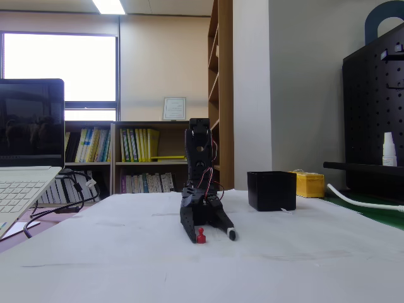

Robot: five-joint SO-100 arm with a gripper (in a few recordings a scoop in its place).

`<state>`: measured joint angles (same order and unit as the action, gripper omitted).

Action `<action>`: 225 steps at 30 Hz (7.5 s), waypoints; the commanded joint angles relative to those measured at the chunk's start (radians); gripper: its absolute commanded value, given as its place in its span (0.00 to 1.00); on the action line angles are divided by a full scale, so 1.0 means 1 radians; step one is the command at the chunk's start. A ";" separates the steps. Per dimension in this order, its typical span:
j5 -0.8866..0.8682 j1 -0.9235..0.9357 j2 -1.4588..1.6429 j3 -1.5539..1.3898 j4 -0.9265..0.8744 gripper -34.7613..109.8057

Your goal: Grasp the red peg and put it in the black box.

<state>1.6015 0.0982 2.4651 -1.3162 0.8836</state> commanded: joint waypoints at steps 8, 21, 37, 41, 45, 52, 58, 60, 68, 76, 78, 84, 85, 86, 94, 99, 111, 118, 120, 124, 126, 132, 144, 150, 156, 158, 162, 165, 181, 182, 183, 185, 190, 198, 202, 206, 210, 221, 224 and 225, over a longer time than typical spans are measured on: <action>0.003 0.003 -0.009 -0.008 -0.005 0.34; -0.009 0.006 -0.005 -0.011 0.002 0.24; -0.038 0.014 -0.291 -0.084 -0.422 0.24; -0.092 -0.006 -0.477 -0.106 -0.678 0.24; -0.152 -0.017 -0.667 -0.152 -1.020 0.24; -0.241 -0.028 -0.908 -0.184 -1.402 0.24; -0.347 -0.040 -0.966 -0.396 -1.838 0.24; -0.391 -0.051 -0.992 -0.426 -1.908 0.24; -0.405 -0.143 -1.197 -0.318 -2.089 0.24; -0.476 -0.364 -1.353 -0.268 -2.290 0.24; -0.505 -0.413 -1.365 -0.268 -2.326 0.24; -0.548 -0.531 -1.351 -0.256 -2.384 0.24; -0.552 -0.548 -1.331 -0.256 -2.390 0.24; -0.561 -0.563 -1.322 -0.261 -2.391 0.24; -0.652 -0.675 -1.081 -0.385 -2.379 0.24; -0.707 -0.733 -0.931 -0.532 -2.388 0.24; -0.718 -0.784 -0.821 -0.647 -2.442 0.25; -0.692 -0.787 -0.819 -0.643 -2.453 0.51; -0.689 -0.788 -0.819 -0.643 -2.456 0.53; -0.696 -0.785 -0.821 -0.641 -2.457 0.54; -0.684 -0.784 -0.827 -0.640 -2.453 0.54; -0.664 -0.755 -0.874 -0.621 -2.398 0.53; -0.488 -0.523 -1.204 -0.225 -2.105 0.24; -0.365 -0.344 -1.568 0.261 -1.669 0.24; -0.178 -0.199 -2.000 0.996 -1.131 0.24; -0.152 -0.166 -2.088 1.129 -1.108 0.24; -0.114 -0.126 -2.212 1.330 -1.103 0.24; -0.104 -0.107 -2.299 1.376 -1.267 0.24; -0.077 -0.077 -2.635 1.376 -2.279 0.24; -0.075 -0.077 -2.645 1.376 -2.284 0.24; -0.078 -0.077 -2.654 1.376 -2.284 0.24; -0.094 -0.098 -2.688 1.376 -2.298 0.24; -0.097 -0.087 -2.688 1.376 -2.299 0.26; -0.095 -0.058 -2.689 1.376 -2.303 0.26; -0.095 -0.058 -2.689 1.376 -2.303 0.26; -0.095 -0.058 -2.689 1.376 -2.303 0.26; -0.095 -0.058 -2.689 1.376 -2.303 0.26; -0.095 -0.058 -2.689 1.376 -2.303 0.26; -0.095 -0.058 -2.689 1.376 -2.303 0.26; -0.095 -0.058 -2.689 1.376 -2.303 0.26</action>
<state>1.5140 0.0261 -0.1304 -0.0199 -1.3315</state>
